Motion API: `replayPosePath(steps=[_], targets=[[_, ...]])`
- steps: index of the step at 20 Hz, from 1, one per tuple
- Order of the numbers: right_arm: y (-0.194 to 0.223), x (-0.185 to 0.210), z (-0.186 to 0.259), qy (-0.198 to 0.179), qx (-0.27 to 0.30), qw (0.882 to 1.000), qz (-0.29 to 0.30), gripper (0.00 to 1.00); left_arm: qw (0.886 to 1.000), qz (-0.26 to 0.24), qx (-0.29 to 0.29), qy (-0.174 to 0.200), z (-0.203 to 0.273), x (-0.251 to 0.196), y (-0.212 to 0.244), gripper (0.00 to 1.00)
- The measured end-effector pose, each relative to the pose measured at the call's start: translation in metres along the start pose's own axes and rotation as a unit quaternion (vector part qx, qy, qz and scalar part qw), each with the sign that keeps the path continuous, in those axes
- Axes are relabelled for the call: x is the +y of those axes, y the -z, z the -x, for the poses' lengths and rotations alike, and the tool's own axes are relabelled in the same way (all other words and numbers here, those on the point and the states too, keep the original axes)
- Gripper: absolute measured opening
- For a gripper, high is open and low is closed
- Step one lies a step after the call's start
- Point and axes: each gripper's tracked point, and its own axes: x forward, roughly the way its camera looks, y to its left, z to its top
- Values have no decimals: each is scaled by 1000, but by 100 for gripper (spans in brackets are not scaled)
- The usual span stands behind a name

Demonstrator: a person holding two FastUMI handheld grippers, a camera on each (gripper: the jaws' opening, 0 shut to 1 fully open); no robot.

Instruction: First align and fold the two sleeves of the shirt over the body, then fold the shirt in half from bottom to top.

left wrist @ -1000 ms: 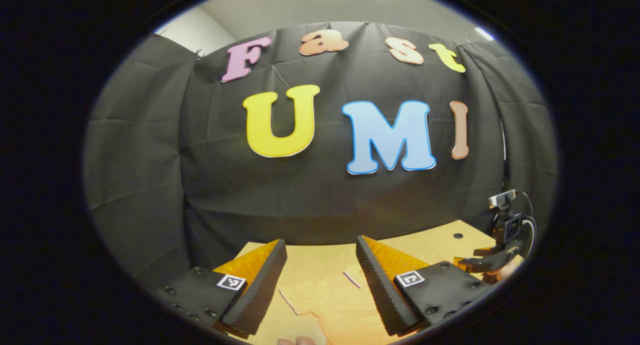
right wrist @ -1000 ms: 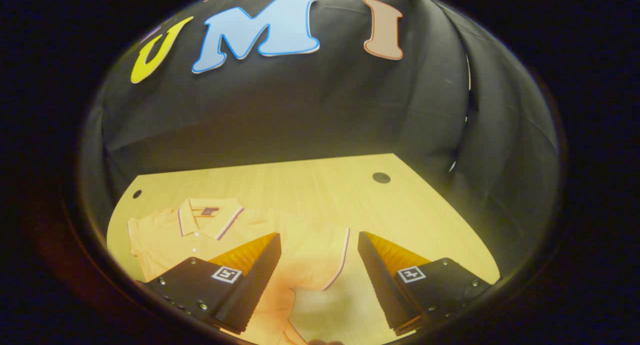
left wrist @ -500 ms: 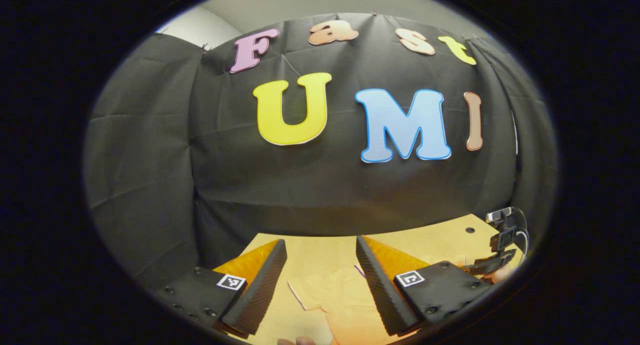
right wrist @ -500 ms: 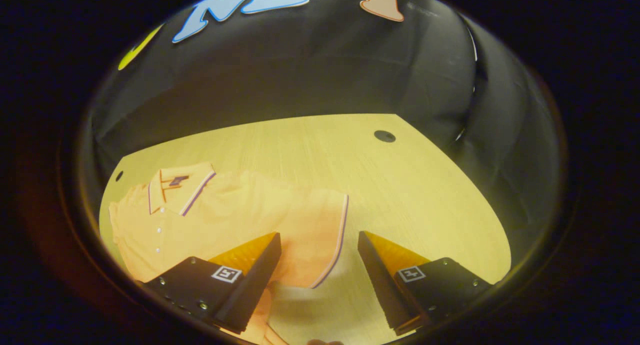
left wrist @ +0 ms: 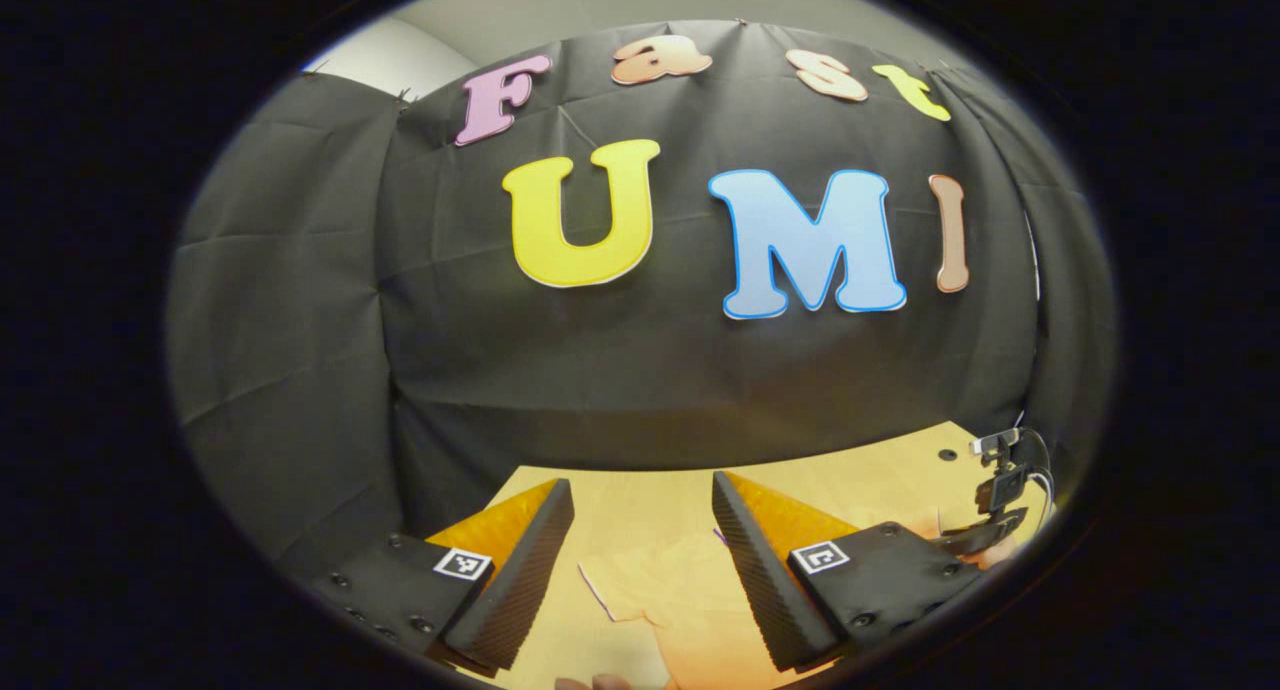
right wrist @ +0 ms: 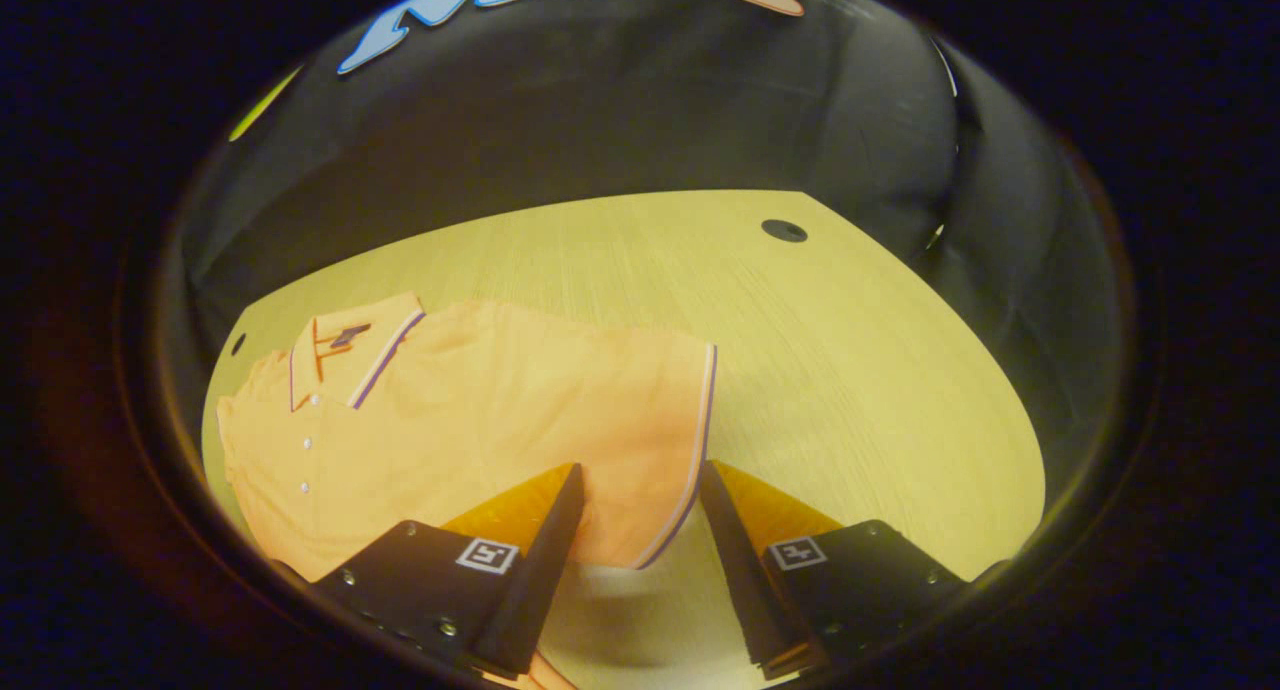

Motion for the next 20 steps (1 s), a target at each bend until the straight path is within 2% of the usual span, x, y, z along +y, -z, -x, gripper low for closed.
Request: replayPosePath(steps=[1,2,3,4,8,11,12,13,14,17,20], targets=[[-1,1,1,-3,0,1000,1,76,1000,0,0,0,1,-1,0,94],[-2,3,0,-9,2,1000,0,53,1000,0,0,0,1,-2,-2,94],[-3,2,1,-9,2,1000,0,47,1000,1,0,0,2,-1,-1,94],[-1,4,1,-11,5,1000,-2,21,1000,2,0,0,2,-2,-1,94],[-6,12,6,-19,8,1000,4,20,1000,6,6,-1,1,-1,5,94],[-12,33,10,-55,15,998,2,19,1000,15,10,-2,2,0,10,94],[-12,34,10,-53,18,998,8,19,1000,17,11,-3,3,1,11,94],[-16,30,4,-35,13,999,11,19,1000,18,11,-4,2,2,12,93],[-18,37,7,-43,16,999,6,1,1000,19,11,-6,3,4,12,93],[-27,51,10,-47,6,999,19,1,1000,17,10,-11,5,10,12,94],[-41,86,20,-75,-16,996,54,0,1000,16,9,-17,8,20,12,94]])
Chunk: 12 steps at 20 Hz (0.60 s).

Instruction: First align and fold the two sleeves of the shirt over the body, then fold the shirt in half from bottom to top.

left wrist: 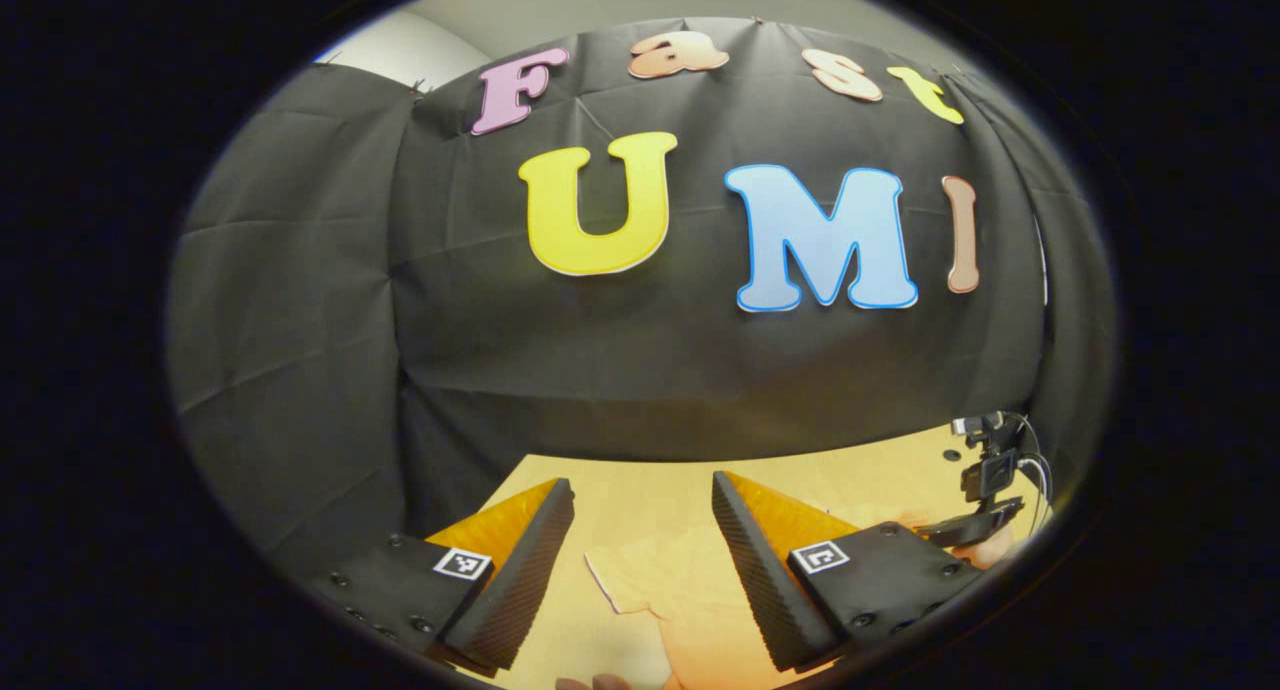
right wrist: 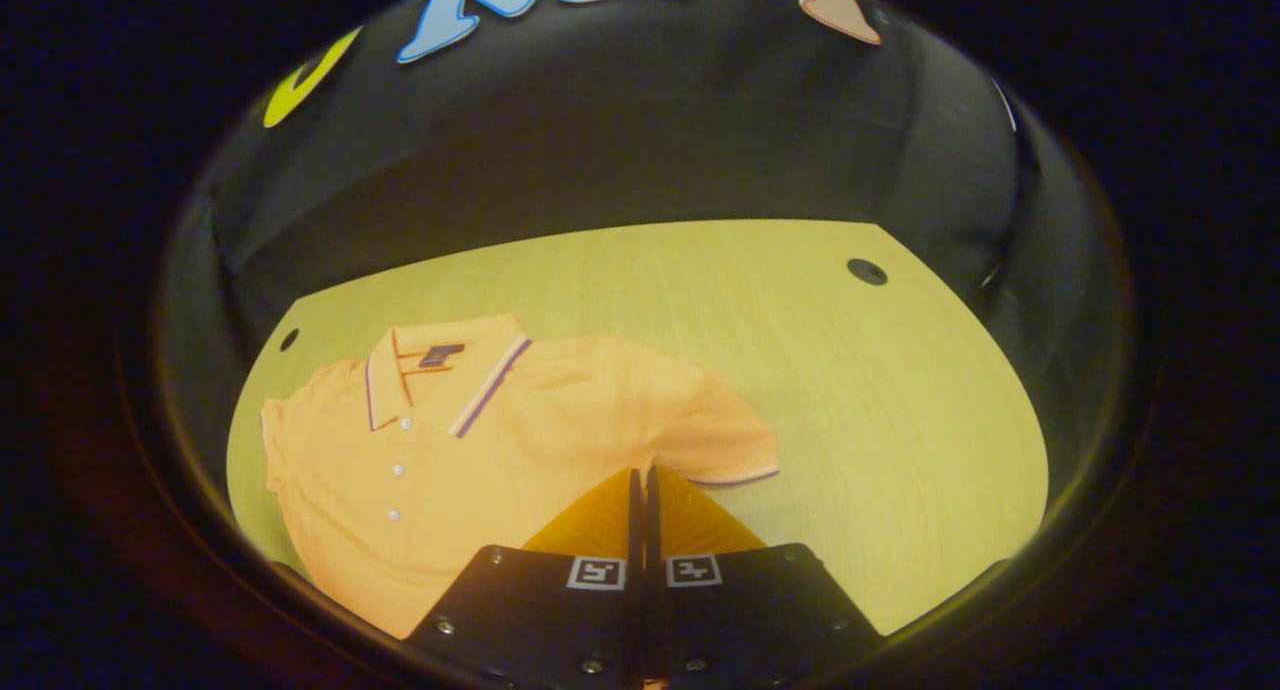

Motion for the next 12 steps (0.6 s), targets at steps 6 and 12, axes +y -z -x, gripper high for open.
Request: replayPosePath(steps=[6,12], targets=[[-17,95,9,-81,-19,995,56,0,1000,6,6,-11,0,16,9,94],[5,154,19,-132,-2,985,109,10,1000,6,21,-12,-6,26,27,94]])
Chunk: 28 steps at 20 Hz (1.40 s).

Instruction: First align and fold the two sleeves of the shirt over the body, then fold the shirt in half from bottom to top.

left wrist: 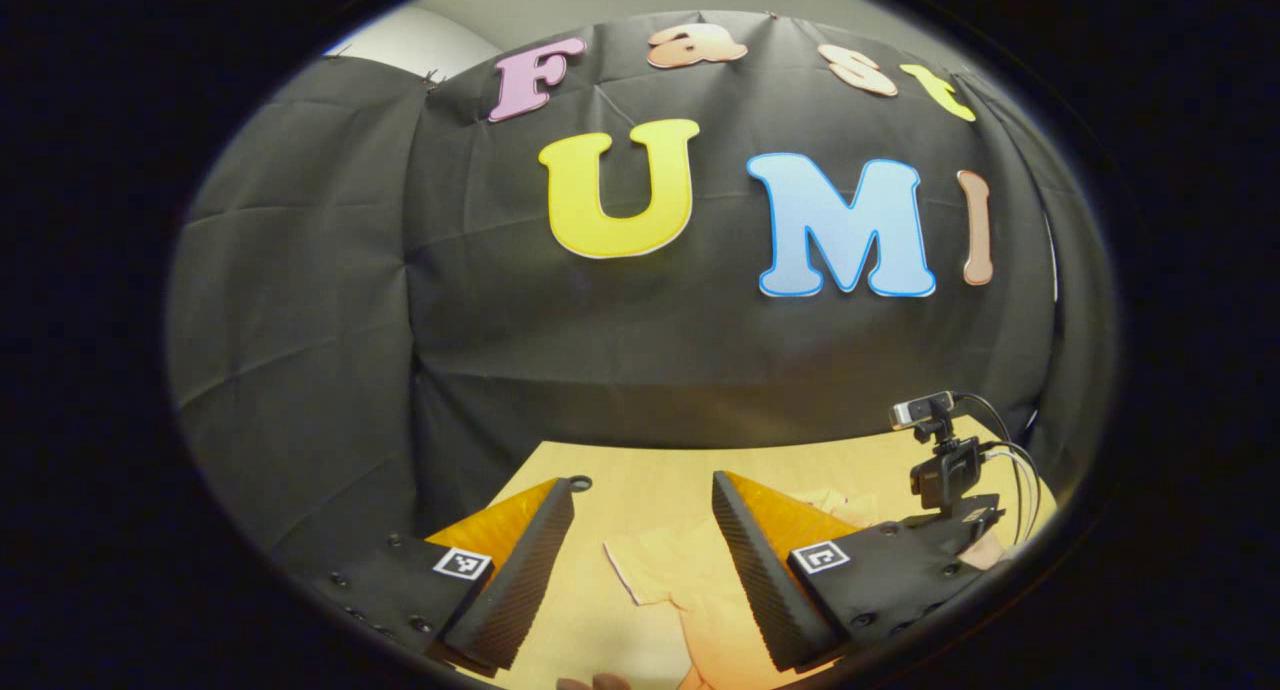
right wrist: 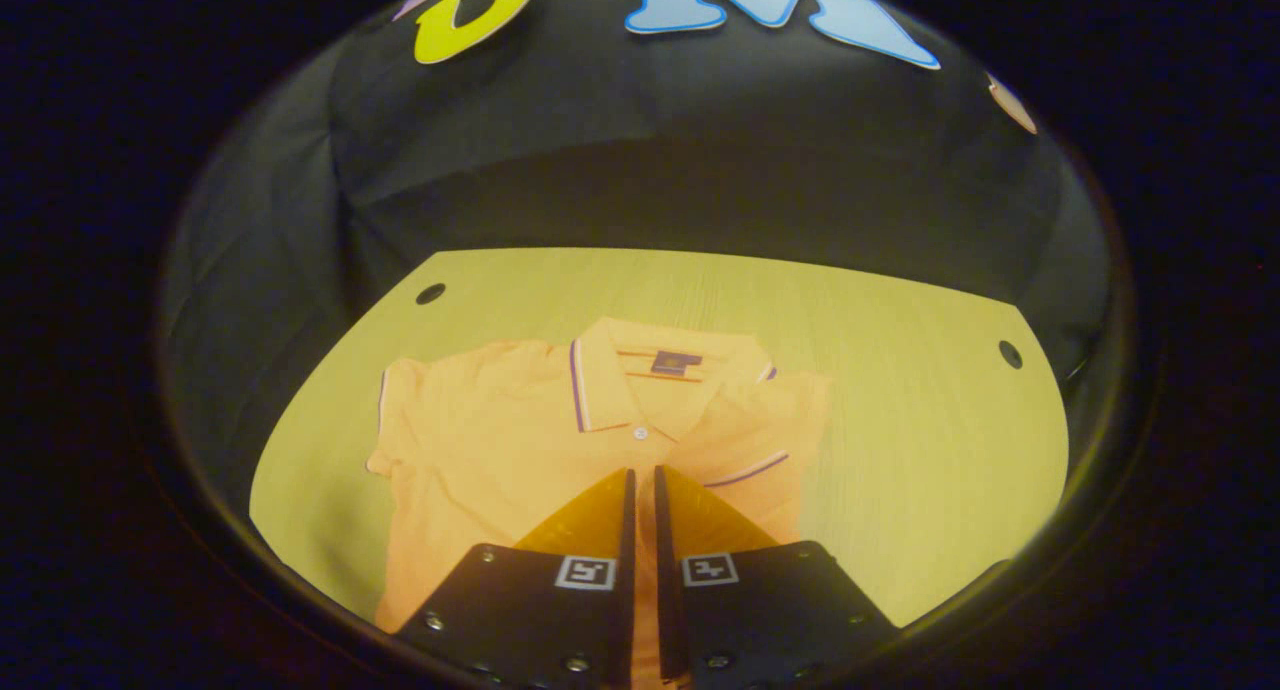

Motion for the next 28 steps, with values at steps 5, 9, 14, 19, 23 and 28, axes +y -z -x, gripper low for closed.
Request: replayPosePath(steps=[5,9,14,19,23,28], targets=[[1,10,10,-5,7,1000,18,41,1000,9,21,2,-11,9,23,94],[-8,9,22,0,-6,1000,14,40,999,11,40,11,-33,12,52,94],[-25,11,45,5,-36,999,0,40,996,12,87,22,-72,14,112,94],[-40,15,74,11,-65,998,-10,41,987,13,161,28,-102,16,185,95],[-46,14,94,19,-81,996,-17,40,977,19,210,28,-123,17,236,95],[-52,6,117,37,-97,994,-22,40,967,27,253,25,-140,16,278,94]])
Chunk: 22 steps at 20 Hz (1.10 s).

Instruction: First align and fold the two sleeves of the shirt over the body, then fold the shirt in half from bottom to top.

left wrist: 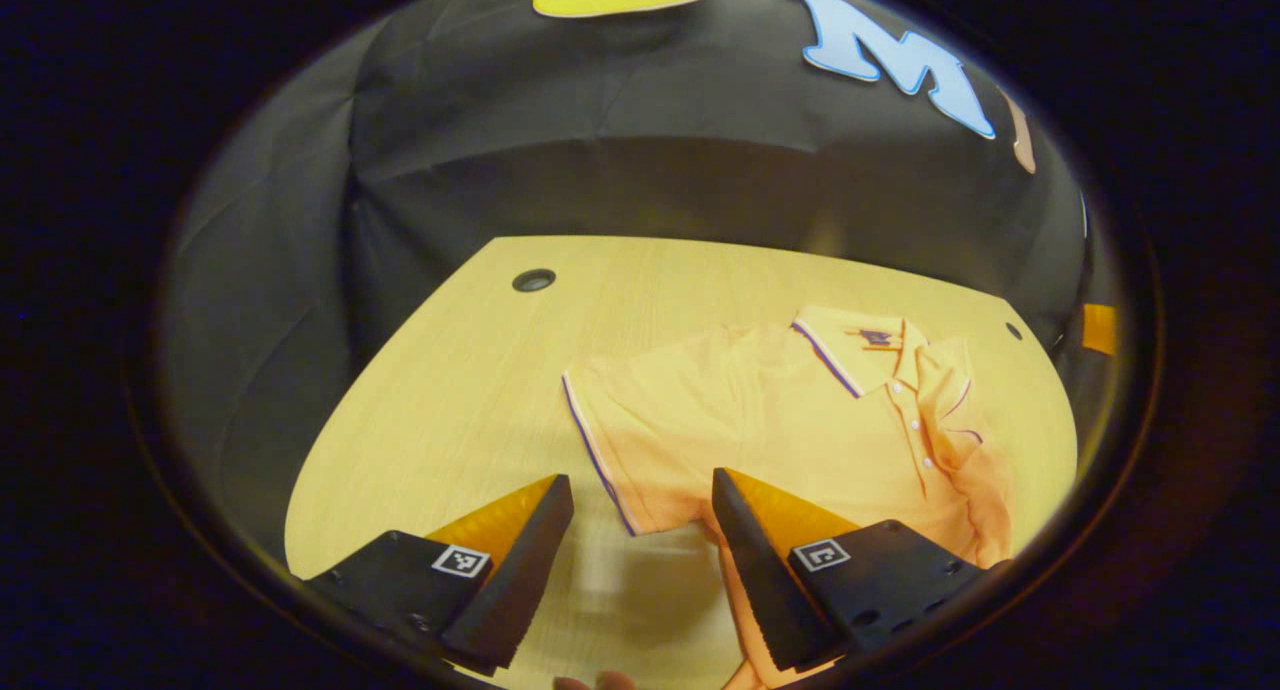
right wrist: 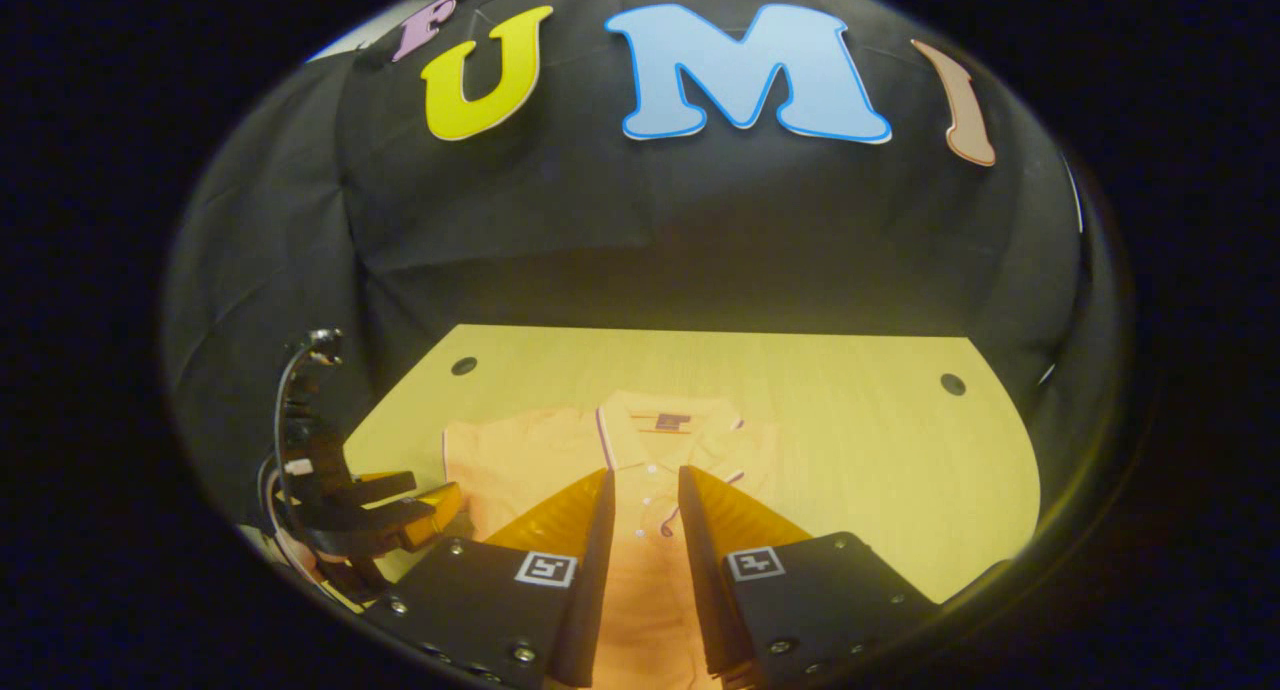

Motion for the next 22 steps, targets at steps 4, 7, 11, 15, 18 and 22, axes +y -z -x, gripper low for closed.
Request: replayPosePath(steps=[4,7,11,15,18,22], targets=[[-3,-10,17,16,-10,1000,2,40,1000,-3,22,-6,-16,4,15,95],[-5,-13,23,24,-11,1000,-6,40,1000,-5,29,-9,-22,3,20,94],[-8,-14,33,30,-16,999,-17,40,1000,-8,26,-6,-25,-3,19,90],[-7,-16,38,33,-15,999,-16,40,999,-25,32,0,-28,-16,17,42],[-5,-17,40,36,-16,999,-15,40,999,-30,29,-3,-27,-19,14,28],[-5,-20,41,39,-17,999,-15,40,999,-40,32,-7,-29,-21,14,17]])
